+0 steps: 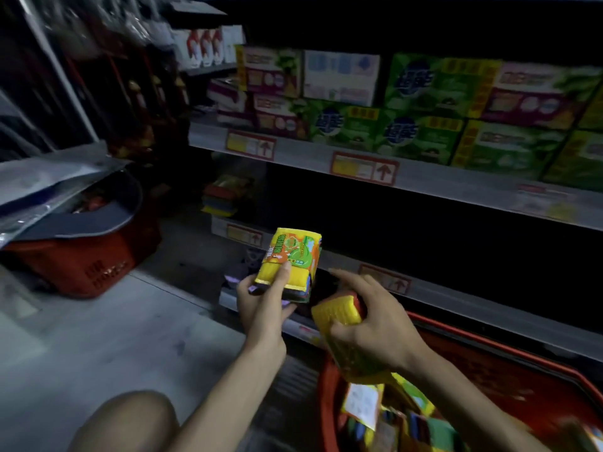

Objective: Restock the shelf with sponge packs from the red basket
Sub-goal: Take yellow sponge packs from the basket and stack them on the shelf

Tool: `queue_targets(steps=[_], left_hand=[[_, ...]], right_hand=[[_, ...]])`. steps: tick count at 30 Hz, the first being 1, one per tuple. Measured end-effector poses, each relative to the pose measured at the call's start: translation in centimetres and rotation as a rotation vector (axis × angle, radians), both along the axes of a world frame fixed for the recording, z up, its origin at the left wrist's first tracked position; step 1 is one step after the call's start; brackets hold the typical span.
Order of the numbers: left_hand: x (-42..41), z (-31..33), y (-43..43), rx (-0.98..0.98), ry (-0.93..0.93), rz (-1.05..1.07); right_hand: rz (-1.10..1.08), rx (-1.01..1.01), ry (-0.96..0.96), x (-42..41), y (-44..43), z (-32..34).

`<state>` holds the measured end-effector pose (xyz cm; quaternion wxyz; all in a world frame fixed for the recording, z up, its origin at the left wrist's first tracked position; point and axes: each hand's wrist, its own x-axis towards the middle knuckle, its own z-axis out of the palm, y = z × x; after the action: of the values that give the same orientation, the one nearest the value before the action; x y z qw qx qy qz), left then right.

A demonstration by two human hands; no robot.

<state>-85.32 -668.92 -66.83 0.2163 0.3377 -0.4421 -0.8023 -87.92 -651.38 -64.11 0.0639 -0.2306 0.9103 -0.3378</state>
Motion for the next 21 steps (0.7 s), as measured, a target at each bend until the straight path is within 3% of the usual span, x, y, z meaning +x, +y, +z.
queue_targets(steps=[12, 21], left_hand=[[-6.5, 0.7, -8.7, -0.129, 0.079, -0.008], [-10.9, -0.1, -14.3, -0.478, 0.054, -0.054]], right_hand=[[0.188, -0.322, -0.22, -5.5, -10.6, -1.7], [0.086, -0.571, -0.392, -9.7, -17.0, -3.3]])
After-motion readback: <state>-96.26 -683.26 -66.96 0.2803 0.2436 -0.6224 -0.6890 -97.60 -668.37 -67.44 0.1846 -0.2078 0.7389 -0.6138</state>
